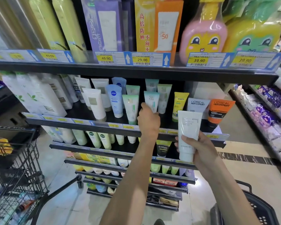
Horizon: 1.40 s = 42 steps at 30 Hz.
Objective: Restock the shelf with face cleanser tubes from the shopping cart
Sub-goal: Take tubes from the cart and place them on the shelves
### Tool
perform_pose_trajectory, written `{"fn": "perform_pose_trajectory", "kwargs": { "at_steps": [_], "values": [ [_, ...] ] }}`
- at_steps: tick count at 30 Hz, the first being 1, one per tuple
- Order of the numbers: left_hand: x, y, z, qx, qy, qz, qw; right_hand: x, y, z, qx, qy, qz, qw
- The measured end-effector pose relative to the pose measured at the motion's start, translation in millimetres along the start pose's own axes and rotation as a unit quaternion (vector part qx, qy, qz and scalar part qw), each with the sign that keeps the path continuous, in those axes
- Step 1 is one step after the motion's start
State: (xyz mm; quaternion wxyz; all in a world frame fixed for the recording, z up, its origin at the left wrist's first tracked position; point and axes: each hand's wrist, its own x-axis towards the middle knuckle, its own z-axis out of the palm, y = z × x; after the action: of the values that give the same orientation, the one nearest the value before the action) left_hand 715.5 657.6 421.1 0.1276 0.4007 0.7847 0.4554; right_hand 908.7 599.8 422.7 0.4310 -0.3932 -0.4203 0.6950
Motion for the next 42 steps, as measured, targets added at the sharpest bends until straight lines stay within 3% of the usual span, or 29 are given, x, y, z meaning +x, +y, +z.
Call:
{"fn": "perform_pose_trajectory", "kwargs": {
  "at_steps": [16,42],
  "values": [
    [35,14,12,0.028,-0.017,-0.062,0.998,-22,5,-8,0.001,-0.004,0.014,1.0],
    [27,12,14,0.049,-0.034,-0.067,0.996,-28,13,-16,-0.011,-0.018,0.021,1.0]
  ]
}}
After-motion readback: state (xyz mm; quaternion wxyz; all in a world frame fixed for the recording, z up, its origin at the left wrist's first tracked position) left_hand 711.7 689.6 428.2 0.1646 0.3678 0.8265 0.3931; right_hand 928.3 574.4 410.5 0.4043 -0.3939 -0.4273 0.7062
